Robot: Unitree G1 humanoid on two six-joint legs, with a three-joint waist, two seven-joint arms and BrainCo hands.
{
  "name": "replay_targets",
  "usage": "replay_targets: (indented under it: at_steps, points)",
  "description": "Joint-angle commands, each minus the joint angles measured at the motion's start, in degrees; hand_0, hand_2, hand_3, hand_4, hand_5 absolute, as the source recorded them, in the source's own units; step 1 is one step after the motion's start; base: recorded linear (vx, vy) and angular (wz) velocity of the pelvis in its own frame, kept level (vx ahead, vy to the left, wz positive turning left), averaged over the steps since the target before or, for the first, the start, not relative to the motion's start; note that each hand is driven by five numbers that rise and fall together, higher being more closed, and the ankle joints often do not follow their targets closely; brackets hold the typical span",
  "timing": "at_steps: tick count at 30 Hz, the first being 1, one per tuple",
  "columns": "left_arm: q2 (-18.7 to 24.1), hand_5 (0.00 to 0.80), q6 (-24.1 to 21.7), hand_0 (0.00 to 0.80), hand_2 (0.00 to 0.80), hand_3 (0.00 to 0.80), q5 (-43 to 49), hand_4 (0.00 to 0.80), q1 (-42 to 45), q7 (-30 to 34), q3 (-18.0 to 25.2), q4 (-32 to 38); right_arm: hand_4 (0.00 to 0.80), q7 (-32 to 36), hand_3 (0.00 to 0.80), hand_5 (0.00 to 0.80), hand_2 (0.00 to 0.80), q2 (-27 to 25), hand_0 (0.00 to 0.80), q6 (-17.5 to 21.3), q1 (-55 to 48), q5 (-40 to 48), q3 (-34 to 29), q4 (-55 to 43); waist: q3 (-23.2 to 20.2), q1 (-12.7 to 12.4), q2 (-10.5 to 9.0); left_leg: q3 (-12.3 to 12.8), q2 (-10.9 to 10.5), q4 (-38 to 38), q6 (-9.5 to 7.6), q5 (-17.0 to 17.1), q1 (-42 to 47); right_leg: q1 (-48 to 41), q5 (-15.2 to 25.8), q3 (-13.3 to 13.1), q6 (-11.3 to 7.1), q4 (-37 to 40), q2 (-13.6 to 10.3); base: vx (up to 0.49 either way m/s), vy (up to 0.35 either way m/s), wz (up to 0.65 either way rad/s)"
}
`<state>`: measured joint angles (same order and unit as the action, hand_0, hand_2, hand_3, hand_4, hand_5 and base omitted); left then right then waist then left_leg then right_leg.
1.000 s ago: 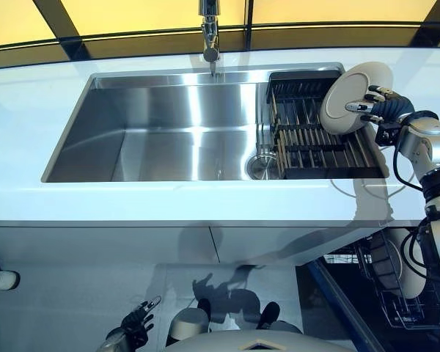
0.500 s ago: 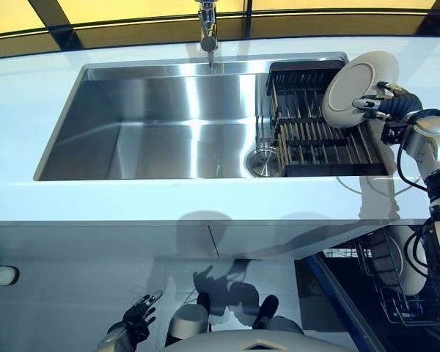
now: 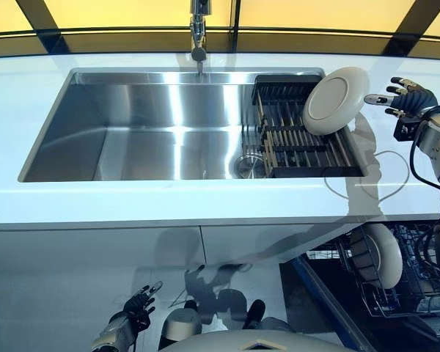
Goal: Take plates into dishwasher
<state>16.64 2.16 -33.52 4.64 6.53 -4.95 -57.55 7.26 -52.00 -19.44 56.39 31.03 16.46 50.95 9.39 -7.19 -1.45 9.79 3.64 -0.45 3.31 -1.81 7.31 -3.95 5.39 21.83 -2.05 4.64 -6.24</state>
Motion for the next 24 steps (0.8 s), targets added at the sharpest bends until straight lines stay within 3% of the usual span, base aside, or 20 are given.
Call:
replay_targets:
  at_steps: [1, 3, 4, 5, 9, 12, 16, 24]
  points:
    - [1.3, 0.0, -0.6, 0.0, 0.0, 0.0, -3.4, 0.0, -1.0, -1.1, -0.9, -1.1, 0.0, 0.4, 0.0, 0.0, 0.0, -4.4, 0.0, 2.3, 9.0, 1.0, 4.8, 1.4, -1.1, -1.4, -3.71, -2.3, 1.9, 22.3, 2.75, 4.9, -9.9, -4.0, -9.1, -1.2, 2.7, -4.8, 1.5, 0.003, -0.098, -0.11]
    - [0.9, 0.0, -0.7, 0.0, 0.0, 0.0, -3.1, 0.0, -0.7, -0.8, -0.5, -0.8, 0.0, 0.0, 0.0, 0.0, 0.0, -4.5, 0.0, 2.8, 8.5, 2.1, 4.9, 1.2, 0.1, -2.3, -3.56, -5.7, 0.5, 26.1, 2.96, 6.5, -14.4, -4.5, -8.8, -2.4, 2.87, -5.0, 1.7, 0.04, -0.021, -0.17]
    - [0.9, 0.0, -1.1, 0.0, 0.0, 0.0, -3.8, 0.0, -0.3, -1.2, -0.3, -0.4, 0.0, 0.3, 0.0, 0.0, 0.0, -3.6, 0.0, 2.6, 8.3, 2.2, 5.0, 0.3, 1.1, -3.3, -3.03, -7.4, -0.9, 22.2, 3.05, 7.3, -16.2, -5.3, -8.4, -4.3, 1.81, -4.7, 2.1, 0.08, 0.068, -0.35]
    - [0.7, 0.0, -1.5, 0.0, 0.0, 0.0, -4.0, 0.0, 0.1, -1.4, -0.1, 0.1, 0.0, 0.5, 0.0, 0.0, 0.0, -2.6, 0.0, 2.5, 8.3, 1.3, 5.6, -0.4, 1.4, -3.9, -2.25, -7.9, -1.0, 17.1, 3.34, 9.7, -17.3, -5.8, -8.1, -5.2, 1.07, -4.2, 2.6, 0.102, 0.095, -0.46]
    - [0.7, 0.0, -1.3, 0.0, 0.0, 0.0, -5.1, 0.0, -0.3, -4.4, -0.8, 2.3, 0.0, 2.3, 0.0, 0.0, 0.0, -0.3, 0.0, 0.4, 7.3, 0.3, 4.7, -1.6, 0.2, -3.6, -1.83, -5.5, -1.6, 5.6, 1.26, 4.5, -12.4, -5.3, -8.1, -5.3, -0.11, -4.1, 1.2, 0.108, 0.117, -0.75]
    - [1.4, 0.0, -1.7, 0.0, 0.0, 0.0, -5.3, 0.0, -0.6, -4.1, -0.9, 2.5, 0.0, 4.8, 0.0, 0.0, 0.0, -1.1, 0.0, 0.9, 6.2, 1.4, 3.3, -0.3, -1.5, -3.7, -2.09, -5.1, -1.6, 1.2, 1.62, 4.1, -9.4, -5.5, -8.0, -3.3, -0.64, -3.0, 0.8, 0.141, 0.03, -0.43]
    - [1.7, 0.0, -2.4, 0.0, 0.0, 0.0, -5.6, 0.0, -0.5, -2.7, -1.5, 2.4, 0.0, 7.8, 0.0, 0.0, 0.0, -2.3, 0.0, 1.5, 6.7, 1.9, 2.7, 2.7, -2.5, -4.0, -2.07, -5.5, -1.9, -0.3, 1.82, 4.2, -8.5, -4.9, -7.8, -2.2, -0.48, -2.2, 0.9, 0.081, -0.003, 0.22]
    - [1.5, 0.0, -3.9, 0.0, 0.0, 0.0, -3.9, 0.0, 1.1, 0.3, -1.5, 1.6, 0.0, 5.7, 0.0, 0.0, 0.0, 0.0, 0.0, 1.9, 6.0, 3.2, 2.3, 2.7, -2.1, -5.0, -0.92, -6.5, -2.2, -1.4, 1.67, 4.6, -8.7, -4.3, -7.5, -1.3, -0.38, -1.6, 0.8, 0.06, -0.013, 0.14]
